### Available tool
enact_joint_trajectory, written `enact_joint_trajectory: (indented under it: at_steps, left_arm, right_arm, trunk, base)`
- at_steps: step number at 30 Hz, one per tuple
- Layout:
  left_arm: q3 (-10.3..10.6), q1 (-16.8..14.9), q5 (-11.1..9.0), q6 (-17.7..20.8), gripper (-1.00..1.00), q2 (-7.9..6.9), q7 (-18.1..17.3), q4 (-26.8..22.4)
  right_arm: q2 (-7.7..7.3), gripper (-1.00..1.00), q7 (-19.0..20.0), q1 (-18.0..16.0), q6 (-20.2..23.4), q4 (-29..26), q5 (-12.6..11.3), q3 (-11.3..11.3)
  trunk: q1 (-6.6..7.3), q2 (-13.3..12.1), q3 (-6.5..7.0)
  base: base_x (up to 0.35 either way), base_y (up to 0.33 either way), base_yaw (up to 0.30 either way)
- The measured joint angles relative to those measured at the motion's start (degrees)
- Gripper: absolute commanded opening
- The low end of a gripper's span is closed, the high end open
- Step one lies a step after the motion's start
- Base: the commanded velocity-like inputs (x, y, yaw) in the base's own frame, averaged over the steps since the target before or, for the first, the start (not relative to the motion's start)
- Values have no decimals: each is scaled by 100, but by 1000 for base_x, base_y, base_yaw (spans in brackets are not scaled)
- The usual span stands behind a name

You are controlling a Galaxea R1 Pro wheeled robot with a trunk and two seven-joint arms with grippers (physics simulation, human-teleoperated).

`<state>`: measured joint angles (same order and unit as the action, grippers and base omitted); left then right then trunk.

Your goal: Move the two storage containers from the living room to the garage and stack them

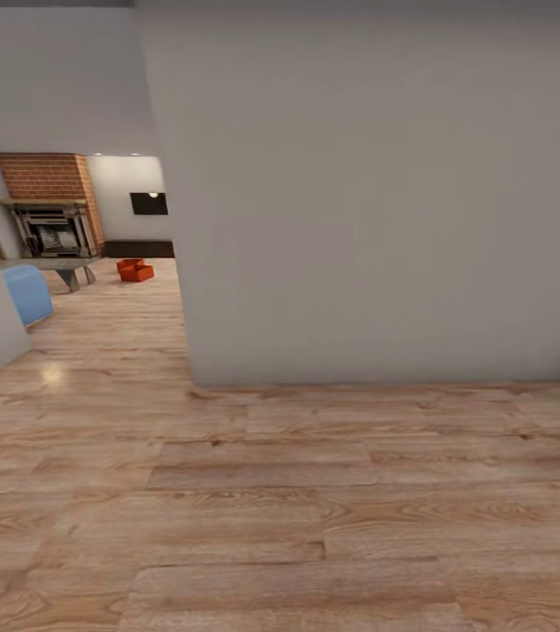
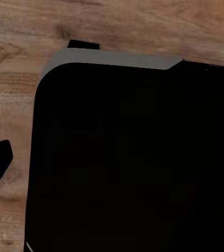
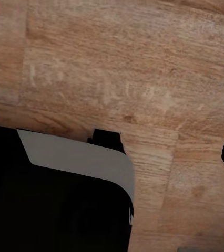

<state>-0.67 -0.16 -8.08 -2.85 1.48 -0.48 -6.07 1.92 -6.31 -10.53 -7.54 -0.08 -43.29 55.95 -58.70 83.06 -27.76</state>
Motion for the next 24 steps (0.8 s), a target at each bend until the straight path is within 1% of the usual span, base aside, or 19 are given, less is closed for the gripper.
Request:
enact_joint_trajectory:
  at_steps: [4, 7, 24]
  left_arm:
    - [0, 0, -1, 0, 100, 0, -2, 0]
    - [0, 0, -1, -1, 100, 0, -2, 1]
    - [8, 0, 1, -1, 100, 0, -5, 1]
  right_arm:
    - [0, 100, 7, 0, -4, 0, -3, -1]
    - [-5, 100, 11, -1, -6, 0, 10, -1]
    - [-8, 100, 17, -1, -8, 0, 41, -4]
  trunk:
    - [0, 0, 0]
    - [0, 0, 0]
    - [0, 0, 0]
  base:
    - [322, 0, 6]
    - [322, 0, 135]
    - [322, 0, 260]
